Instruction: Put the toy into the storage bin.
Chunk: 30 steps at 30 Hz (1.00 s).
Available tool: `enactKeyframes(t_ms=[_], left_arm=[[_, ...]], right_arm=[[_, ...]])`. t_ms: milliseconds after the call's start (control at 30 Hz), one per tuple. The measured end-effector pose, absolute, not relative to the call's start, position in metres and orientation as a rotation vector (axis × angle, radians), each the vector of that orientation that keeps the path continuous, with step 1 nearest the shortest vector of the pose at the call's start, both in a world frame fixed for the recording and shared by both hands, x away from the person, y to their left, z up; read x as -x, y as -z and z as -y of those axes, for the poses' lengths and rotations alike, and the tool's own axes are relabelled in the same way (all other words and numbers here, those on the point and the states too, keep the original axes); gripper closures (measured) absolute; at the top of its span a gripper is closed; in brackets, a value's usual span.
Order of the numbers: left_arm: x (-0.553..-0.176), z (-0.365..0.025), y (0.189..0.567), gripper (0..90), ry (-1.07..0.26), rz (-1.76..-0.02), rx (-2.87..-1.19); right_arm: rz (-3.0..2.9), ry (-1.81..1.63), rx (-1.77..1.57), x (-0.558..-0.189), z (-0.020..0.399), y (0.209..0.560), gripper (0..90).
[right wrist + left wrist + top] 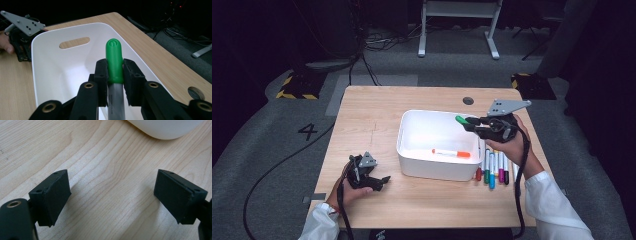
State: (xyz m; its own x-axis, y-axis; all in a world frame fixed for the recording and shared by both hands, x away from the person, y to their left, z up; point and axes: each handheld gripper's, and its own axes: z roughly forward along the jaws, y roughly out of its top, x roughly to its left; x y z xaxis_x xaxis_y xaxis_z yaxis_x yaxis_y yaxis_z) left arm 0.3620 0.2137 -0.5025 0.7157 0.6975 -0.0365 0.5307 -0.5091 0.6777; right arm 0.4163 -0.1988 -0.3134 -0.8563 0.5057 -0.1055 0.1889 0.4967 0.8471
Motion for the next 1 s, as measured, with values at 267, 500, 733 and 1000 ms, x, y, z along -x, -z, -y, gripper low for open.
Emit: enactKeyframes(t_ms=[267,500,733,1000], left_arm=[[-0.362,-0.214,0.503,13.7,-0.315,-0.927,-2.235],[-0.362,-0.214,0.503,13.7,-0.315,-0.927,-2.235],[-0.362,-0.214,0.502,13.7,-0.315,-0.925,-2.237],[-0.362,-0.214,0.503,13.8,-0.314,-0.925,-2.237]], right_arm=[[-2.491,-1.2,-0.538,-0.432,0.168,0.327,74.6],[-2.579,-1.106,-0.516,-0.442,0.152,0.343,74.6],[-2.676,-0.951,-0.412,-0.439,0.133,0.357,74.6],[-2.751,-0.89,-0.332,-0.428,0.121,0.361,74.5]])
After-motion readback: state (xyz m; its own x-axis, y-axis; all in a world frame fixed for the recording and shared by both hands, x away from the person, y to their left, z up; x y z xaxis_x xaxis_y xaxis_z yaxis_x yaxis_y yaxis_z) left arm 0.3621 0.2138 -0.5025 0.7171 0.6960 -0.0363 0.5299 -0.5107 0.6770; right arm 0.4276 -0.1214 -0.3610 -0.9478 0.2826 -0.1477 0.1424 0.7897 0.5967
